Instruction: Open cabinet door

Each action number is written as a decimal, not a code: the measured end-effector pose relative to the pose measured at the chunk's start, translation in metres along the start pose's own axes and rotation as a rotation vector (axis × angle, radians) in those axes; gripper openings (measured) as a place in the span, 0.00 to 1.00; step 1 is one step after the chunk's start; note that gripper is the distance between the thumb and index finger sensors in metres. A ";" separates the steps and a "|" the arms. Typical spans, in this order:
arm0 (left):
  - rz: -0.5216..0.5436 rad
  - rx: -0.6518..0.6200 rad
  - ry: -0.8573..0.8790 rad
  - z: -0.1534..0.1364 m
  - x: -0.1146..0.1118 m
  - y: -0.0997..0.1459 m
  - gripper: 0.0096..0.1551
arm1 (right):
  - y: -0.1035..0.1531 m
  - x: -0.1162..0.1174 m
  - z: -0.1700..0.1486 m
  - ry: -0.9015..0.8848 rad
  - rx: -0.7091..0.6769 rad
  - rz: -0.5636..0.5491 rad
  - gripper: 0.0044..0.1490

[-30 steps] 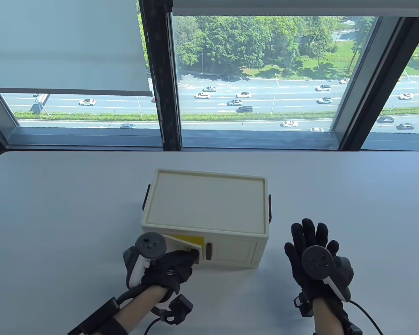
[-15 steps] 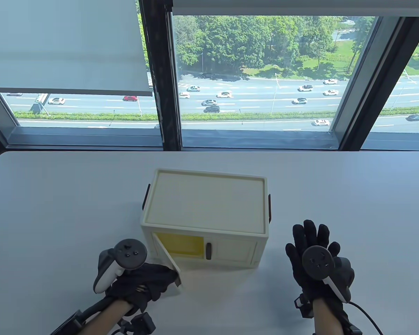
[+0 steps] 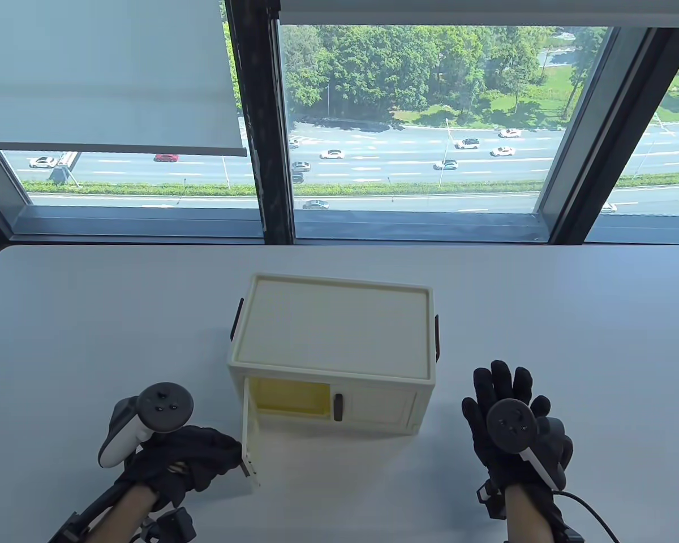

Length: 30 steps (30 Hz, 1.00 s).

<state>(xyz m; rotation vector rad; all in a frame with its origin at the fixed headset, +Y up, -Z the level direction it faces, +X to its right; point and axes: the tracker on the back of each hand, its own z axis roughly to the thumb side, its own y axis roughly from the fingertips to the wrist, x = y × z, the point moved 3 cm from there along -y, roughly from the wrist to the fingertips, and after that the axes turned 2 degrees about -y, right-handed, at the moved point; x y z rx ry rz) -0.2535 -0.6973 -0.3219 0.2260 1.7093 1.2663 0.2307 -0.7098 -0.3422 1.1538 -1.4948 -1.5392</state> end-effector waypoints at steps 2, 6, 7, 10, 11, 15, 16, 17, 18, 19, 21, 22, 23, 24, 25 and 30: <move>0.003 -0.004 0.021 -0.005 0.002 0.001 0.28 | 0.000 0.001 0.001 0.006 -0.001 0.003 0.41; 0.016 -0.013 0.059 -0.014 0.005 0.004 0.28 | 0.000 0.003 0.002 0.010 -0.002 0.024 0.41; 0.021 -0.013 0.069 -0.016 0.006 0.004 0.28 | 0.000 0.004 0.003 0.011 -0.002 0.031 0.41; 0.016 -0.016 0.112 -0.020 0.008 0.006 0.30 | -0.001 0.005 0.004 0.019 -0.002 0.041 0.41; 0.002 -0.028 0.137 -0.021 0.009 0.007 0.31 | -0.001 0.006 0.005 0.023 -0.003 0.044 0.41; 0.035 -0.029 0.164 -0.030 0.017 0.011 0.31 | 0.002 0.002 0.014 0.018 -0.017 0.036 0.42; 0.067 -0.024 0.163 -0.033 0.021 0.012 0.31 | 0.002 0.000 0.017 0.021 -0.020 0.027 0.42; 0.094 -0.018 0.163 -0.037 0.023 0.012 0.32 | 0.003 -0.001 0.019 0.027 -0.023 0.025 0.42; 0.142 -0.013 0.166 -0.042 0.028 0.013 0.32 | 0.004 -0.002 0.023 0.037 -0.020 0.024 0.41; 0.205 -0.015 0.179 -0.047 0.033 0.013 0.32 | 0.004 -0.004 0.026 0.046 -0.020 0.020 0.41; 0.310 0.011 0.227 -0.057 0.041 0.013 0.32 | 0.005 -0.005 0.031 0.055 -0.031 0.031 0.40; 0.360 0.016 0.256 -0.062 0.045 0.013 0.32 | 0.006 -0.006 0.034 0.058 -0.036 0.038 0.39; 0.417 0.024 0.277 -0.069 0.049 0.013 0.33 | 0.006 -0.006 0.037 0.067 -0.044 0.037 0.39; 0.451 0.032 0.283 -0.072 0.052 0.014 0.33 | 0.007 -0.006 0.039 0.072 -0.052 0.043 0.39; 0.490 0.041 0.280 -0.077 0.054 0.014 0.33 | 0.008 -0.007 0.042 0.074 -0.062 0.052 0.39; 0.600 0.094 0.226 -0.085 0.061 0.017 0.35 | 0.018 -0.017 0.069 -0.038 -0.165 0.080 0.34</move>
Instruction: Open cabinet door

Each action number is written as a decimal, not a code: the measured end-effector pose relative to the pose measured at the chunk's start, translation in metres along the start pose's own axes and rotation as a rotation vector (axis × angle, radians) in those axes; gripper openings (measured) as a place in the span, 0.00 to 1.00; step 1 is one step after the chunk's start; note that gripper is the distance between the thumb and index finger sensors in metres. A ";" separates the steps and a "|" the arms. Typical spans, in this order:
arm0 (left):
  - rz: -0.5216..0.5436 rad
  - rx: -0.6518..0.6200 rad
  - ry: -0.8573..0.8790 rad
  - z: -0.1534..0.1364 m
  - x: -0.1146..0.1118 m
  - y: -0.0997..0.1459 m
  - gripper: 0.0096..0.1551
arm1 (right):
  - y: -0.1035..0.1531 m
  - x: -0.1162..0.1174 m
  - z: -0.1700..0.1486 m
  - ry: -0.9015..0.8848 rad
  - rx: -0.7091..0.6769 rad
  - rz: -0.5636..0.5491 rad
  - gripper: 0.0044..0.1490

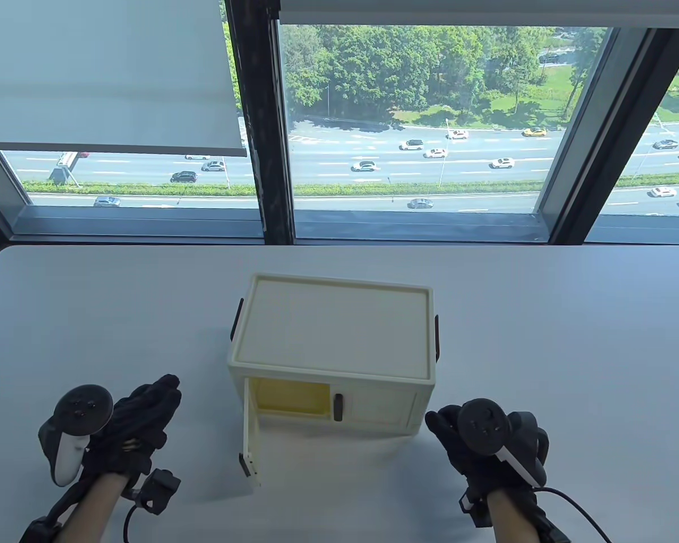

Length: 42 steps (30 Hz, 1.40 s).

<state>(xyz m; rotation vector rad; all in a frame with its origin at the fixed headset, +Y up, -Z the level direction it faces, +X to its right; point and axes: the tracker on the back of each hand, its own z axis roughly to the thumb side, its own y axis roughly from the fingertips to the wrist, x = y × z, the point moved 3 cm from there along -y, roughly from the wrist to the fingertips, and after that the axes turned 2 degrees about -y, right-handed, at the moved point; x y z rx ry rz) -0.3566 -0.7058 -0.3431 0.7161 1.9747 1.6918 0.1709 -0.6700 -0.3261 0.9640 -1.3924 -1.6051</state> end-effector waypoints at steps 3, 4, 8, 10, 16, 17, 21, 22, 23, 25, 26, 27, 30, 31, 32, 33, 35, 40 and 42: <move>0.005 0.020 -0.019 -0.001 0.002 0.000 0.39 | 0.003 -0.001 0.024 -0.019 -0.057 -0.012 0.33; -0.008 0.025 -0.032 -0.001 0.001 0.001 0.41 | 0.003 0.001 0.033 -0.016 -0.076 0.008 0.33; -0.013 0.038 -0.054 -0.003 0.000 0.001 0.43 | -0.002 0.017 0.061 -0.018 -0.090 0.118 0.36; -0.015 0.041 -0.050 -0.003 0.000 0.002 0.43 | -0.006 0.022 0.071 0.001 -0.086 0.114 0.36; -0.038 0.030 -0.034 -0.002 0.000 0.003 0.44 | -0.016 0.030 0.096 -0.011 0.001 0.081 0.35; -0.047 0.028 -0.029 -0.001 0.000 0.003 0.44 | -0.018 0.031 0.100 -0.027 0.017 0.079 0.34; -0.056 0.010 -0.033 0.003 0.000 0.006 0.44 | -0.021 0.038 0.113 -0.041 0.088 0.080 0.36; -0.058 0.005 -0.031 0.004 0.000 0.007 0.44 | -0.022 0.041 0.116 -0.047 0.118 0.085 0.36; -0.058 0.002 -0.029 0.005 0.000 0.007 0.44 | -0.022 0.042 0.118 -0.061 0.136 0.087 0.36; -0.058 -0.005 -0.030 0.006 0.000 0.008 0.44 | -0.022 0.044 0.123 -0.098 0.224 0.056 0.37; -0.057 -0.006 -0.030 0.007 0.000 0.008 0.44 | -0.021 0.044 0.124 -0.101 0.257 0.033 0.37; -0.057 -0.007 -0.028 0.007 0.000 0.009 0.44 | -0.021 0.044 0.128 -0.094 0.280 0.002 0.37; -0.062 -0.010 -0.025 0.007 0.000 0.008 0.44 | -0.019 0.046 0.133 -0.068 0.355 -0.050 0.35; -0.068 -0.011 -0.020 0.007 -0.001 0.009 0.44 | -0.020 0.048 0.134 -0.084 0.383 -0.059 0.35; -0.070 -0.011 -0.018 0.007 -0.001 0.009 0.44 | -0.021 0.050 0.134 -0.096 0.407 -0.052 0.35; -0.072 -0.012 -0.019 0.007 -0.002 0.009 0.44 | -0.022 0.052 0.133 -0.111 0.431 -0.045 0.34; -0.078 -0.013 -0.026 0.008 -0.003 0.009 0.44 | -0.024 0.056 0.129 -0.115 0.466 -0.040 0.32; -0.094 -0.018 -0.028 0.008 -0.007 0.010 0.44 | -0.026 0.066 0.112 -0.253 0.530 0.011 0.32; -0.100 -0.019 -0.031 0.009 -0.008 0.009 0.44 | -0.027 0.068 0.106 -0.323 0.544 0.035 0.33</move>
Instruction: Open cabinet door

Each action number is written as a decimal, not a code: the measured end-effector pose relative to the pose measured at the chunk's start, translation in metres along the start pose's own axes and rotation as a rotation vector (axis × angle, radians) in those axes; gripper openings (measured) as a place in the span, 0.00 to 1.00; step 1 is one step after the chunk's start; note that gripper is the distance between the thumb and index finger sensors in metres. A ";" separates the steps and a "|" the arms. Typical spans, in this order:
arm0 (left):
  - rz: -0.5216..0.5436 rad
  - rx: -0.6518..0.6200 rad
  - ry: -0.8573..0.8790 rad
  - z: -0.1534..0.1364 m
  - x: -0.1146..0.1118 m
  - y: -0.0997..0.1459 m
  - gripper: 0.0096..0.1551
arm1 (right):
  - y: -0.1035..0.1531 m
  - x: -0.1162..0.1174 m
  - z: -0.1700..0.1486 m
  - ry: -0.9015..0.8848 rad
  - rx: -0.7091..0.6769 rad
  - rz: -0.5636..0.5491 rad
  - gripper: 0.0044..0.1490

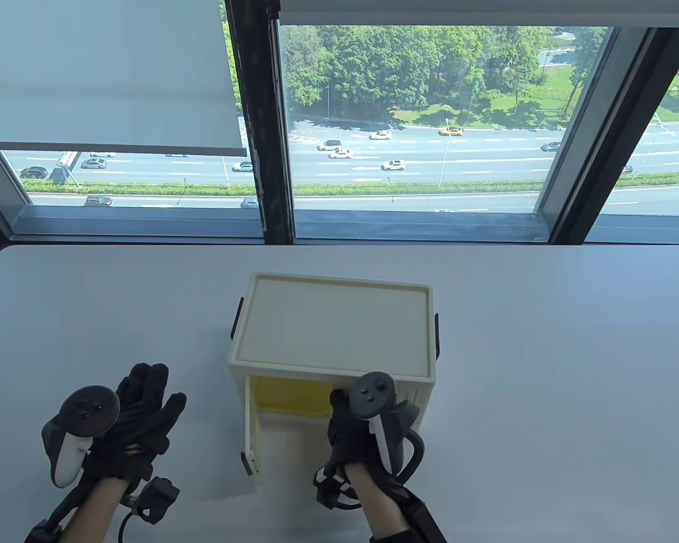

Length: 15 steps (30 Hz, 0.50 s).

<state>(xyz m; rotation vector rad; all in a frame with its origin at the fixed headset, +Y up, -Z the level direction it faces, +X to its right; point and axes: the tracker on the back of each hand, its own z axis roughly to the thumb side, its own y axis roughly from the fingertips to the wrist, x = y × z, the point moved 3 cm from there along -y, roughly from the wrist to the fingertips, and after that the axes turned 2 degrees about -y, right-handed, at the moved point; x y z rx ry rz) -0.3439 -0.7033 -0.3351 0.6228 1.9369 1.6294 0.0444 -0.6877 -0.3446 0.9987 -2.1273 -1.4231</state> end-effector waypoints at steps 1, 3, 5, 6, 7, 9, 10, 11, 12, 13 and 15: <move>-0.003 0.001 -0.002 0.000 -0.001 0.000 0.44 | -0.002 0.000 -0.002 -0.024 0.006 0.025 0.32; -0.003 0.003 -0.004 0.000 -0.001 0.000 0.44 | -0.004 0.000 -0.004 -0.049 -0.006 0.047 0.32; -0.005 0.006 -0.007 0.000 -0.001 0.000 0.44 | -0.005 -0.001 -0.007 -0.051 -0.030 0.064 0.32; -0.007 0.008 -0.007 0.000 -0.001 0.000 0.44 | -0.006 -0.001 -0.008 -0.054 -0.048 0.078 0.32; -0.007 0.009 -0.007 0.000 -0.002 0.000 0.44 | -0.005 -0.001 -0.008 -0.054 -0.053 0.096 0.32; -0.009 0.013 -0.010 0.000 -0.002 0.000 0.44 | -0.002 -0.001 -0.011 -0.029 -0.094 0.115 0.32; -0.009 0.015 -0.009 0.000 -0.002 0.000 0.44 | -0.001 -0.002 -0.011 -0.024 -0.116 0.119 0.32; -0.010 0.017 -0.008 0.000 -0.002 0.000 0.44 | -0.001 -0.002 -0.013 -0.021 -0.144 0.139 0.32; -0.010 0.019 -0.009 0.000 -0.002 0.000 0.44 | -0.002 -0.003 -0.015 -0.017 -0.167 0.148 0.32; -0.010 0.022 -0.010 0.000 -0.002 0.000 0.44 | -0.004 -0.005 -0.017 -0.025 -0.200 0.159 0.32; -0.010 0.027 -0.010 -0.001 -0.003 0.000 0.44 | -0.007 -0.007 -0.023 -0.057 -0.217 0.224 0.32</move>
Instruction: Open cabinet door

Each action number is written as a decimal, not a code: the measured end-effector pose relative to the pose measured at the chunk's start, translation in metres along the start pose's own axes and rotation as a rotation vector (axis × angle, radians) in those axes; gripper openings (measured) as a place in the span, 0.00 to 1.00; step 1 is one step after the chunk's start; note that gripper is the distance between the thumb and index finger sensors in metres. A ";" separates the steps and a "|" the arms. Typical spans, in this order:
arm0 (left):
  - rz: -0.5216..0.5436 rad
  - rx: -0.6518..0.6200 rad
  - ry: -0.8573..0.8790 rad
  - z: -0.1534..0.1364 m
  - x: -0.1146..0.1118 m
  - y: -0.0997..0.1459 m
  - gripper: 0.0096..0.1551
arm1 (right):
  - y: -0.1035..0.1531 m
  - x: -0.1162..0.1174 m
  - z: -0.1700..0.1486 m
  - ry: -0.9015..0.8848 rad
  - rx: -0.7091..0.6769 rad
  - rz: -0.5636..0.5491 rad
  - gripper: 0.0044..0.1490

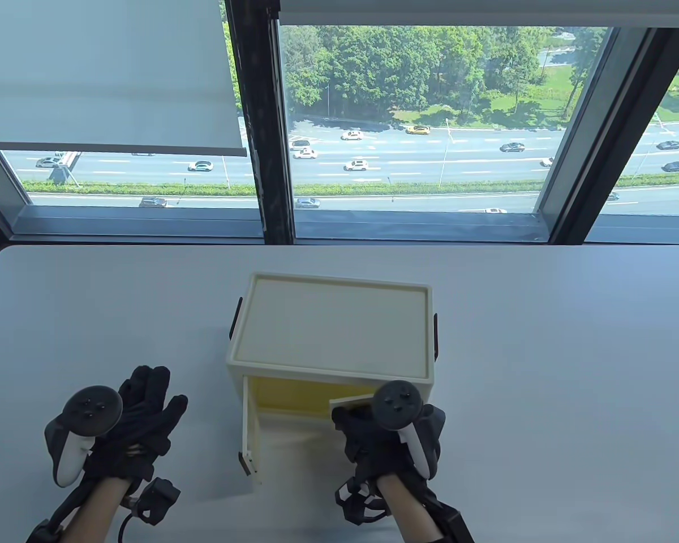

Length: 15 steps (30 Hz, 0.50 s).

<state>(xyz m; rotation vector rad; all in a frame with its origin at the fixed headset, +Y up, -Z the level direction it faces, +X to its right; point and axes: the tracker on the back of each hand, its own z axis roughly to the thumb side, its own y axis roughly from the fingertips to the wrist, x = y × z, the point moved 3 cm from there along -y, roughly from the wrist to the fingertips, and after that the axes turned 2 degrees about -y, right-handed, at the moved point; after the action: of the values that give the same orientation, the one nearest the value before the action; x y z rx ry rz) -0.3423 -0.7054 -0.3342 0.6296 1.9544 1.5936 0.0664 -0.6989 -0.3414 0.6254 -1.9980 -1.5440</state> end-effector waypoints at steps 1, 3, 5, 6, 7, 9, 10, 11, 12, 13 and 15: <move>-0.001 0.003 0.001 0.000 0.000 0.000 0.44 | 0.000 -0.002 -0.004 -0.020 -0.009 0.034 0.32; -0.004 0.009 0.002 -0.001 0.000 0.000 0.44 | -0.001 -0.004 -0.007 -0.019 -0.048 0.084 0.32; -0.006 0.013 0.006 -0.001 0.000 0.000 0.44 | 0.000 -0.007 -0.011 -0.013 -0.080 0.136 0.31; -0.004 0.015 0.006 -0.001 0.000 0.000 0.44 | 0.000 -0.008 -0.013 -0.014 -0.098 0.160 0.31; -0.004 0.017 0.003 -0.001 0.000 0.000 0.44 | 0.001 -0.010 -0.015 -0.010 -0.123 0.190 0.31; -0.004 0.020 0.002 -0.001 0.000 0.000 0.44 | 0.002 -0.013 -0.016 0.027 -0.211 0.222 0.31; -0.004 0.022 0.002 -0.001 0.000 0.000 0.44 | 0.003 -0.016 -0.016 0.073 -0.279 0.230 0.31; -0.006 0.023 0.001 -0.002 -0.001 0.000 0.44 | 0.005 -0.020 -0.018 0.105 -0.322 0.239 0.31; -0.007 0.025 0.000 -0.002 -0.001 0.000 0.44 | 0.007 -0.022 -0.020 0.109 -0.337 0.244 0.30; -0.008 0.026 -0.001 -0.002 -0.001 0.000 0.44 | 0.008 -0.025 -0.023 0.093 -0.345 0.254 0.29; -0.010 0.027 -0.002 -0.002 -0.001 0.000 0.43 | 0.010 -0.028 -0.028 0.072 -0.354 0.281 0.29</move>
<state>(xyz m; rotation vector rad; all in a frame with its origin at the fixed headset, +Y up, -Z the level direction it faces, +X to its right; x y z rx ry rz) -0.3425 -0.7077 -0.3339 0.6308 1.9769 1.5625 0.1057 -0.6987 -0.3294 0.2428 -1.6225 -1.6179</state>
